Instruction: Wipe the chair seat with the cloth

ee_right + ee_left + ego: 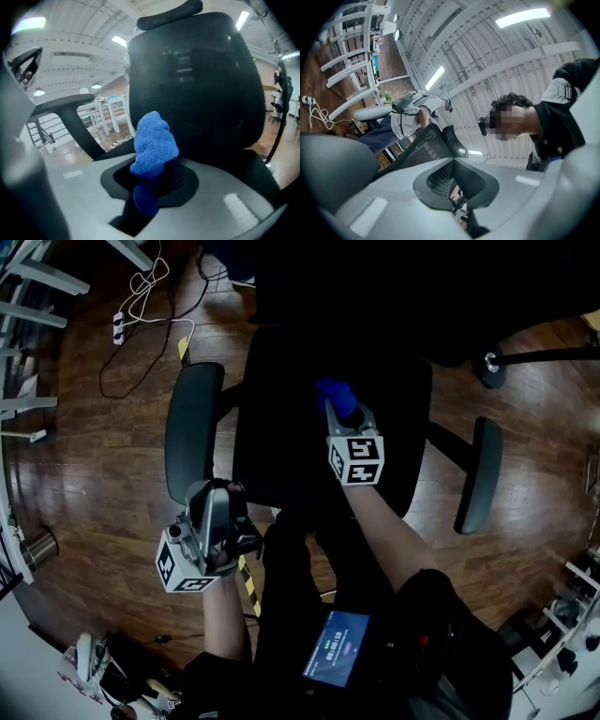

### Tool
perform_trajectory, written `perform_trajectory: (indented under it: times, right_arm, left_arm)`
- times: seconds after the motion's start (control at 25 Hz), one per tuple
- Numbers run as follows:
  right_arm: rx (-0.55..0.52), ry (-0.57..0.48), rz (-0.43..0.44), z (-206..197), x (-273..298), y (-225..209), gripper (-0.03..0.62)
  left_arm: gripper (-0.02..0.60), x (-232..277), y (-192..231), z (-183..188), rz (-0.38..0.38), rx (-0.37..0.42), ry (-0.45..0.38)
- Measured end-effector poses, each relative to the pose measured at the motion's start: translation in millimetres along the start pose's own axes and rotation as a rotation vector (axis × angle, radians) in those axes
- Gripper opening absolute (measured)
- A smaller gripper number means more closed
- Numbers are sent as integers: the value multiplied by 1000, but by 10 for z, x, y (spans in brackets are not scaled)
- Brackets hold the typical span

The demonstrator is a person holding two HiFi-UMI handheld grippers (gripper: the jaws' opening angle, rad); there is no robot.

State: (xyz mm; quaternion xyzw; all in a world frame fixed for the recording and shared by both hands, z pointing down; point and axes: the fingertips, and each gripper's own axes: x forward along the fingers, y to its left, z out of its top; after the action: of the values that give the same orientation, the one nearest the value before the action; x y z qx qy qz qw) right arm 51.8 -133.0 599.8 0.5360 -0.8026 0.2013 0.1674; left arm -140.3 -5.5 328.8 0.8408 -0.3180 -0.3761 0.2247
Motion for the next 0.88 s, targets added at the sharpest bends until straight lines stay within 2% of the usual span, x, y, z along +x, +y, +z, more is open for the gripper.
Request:
perform_trajectory:
  times: [0.12, 0.24, 0.32, 0.4, 0.52, 0.6, 0.72, 0.88]
  right_arm:
    - [9, -2, 164, 64, 277, 933, 95]
    - [-60, 63, 281, -58, 488, 1612, 95]
    - [-90, 128, 311, -211, 590, 1845, 95]
    - [-114, 157, 310, -312, 668, 1878, 95]
    - [-150, 144, 308, -355, 665, 1761, 96]
    - [-158, 147, 268, -431, 597, 1523, 97]
    - [-161, 183, 159, -644, 360, 889, 96]
    - [-176, 236, -33, -944, -311, -246, 95]
  left_arm:
    - [-6, -35, 12, 17, 13, 7, -8]
    - [-6, -57, -7, 26, 17, 5, -17]
    - [-6, -93, -34, 38, 20, 5, -15]
    - [-6, -125, -34, 45, 22, 5, -10]
    - [-6, -183, 6, 73, 29, 5, -9]
    - [-6, -197, 48, 106, 31, 3, -17]
    - [-6, -183, 81, 123, 22, 1, -21]
    - [-6, -83, 72, 85, 1, -10, -26]
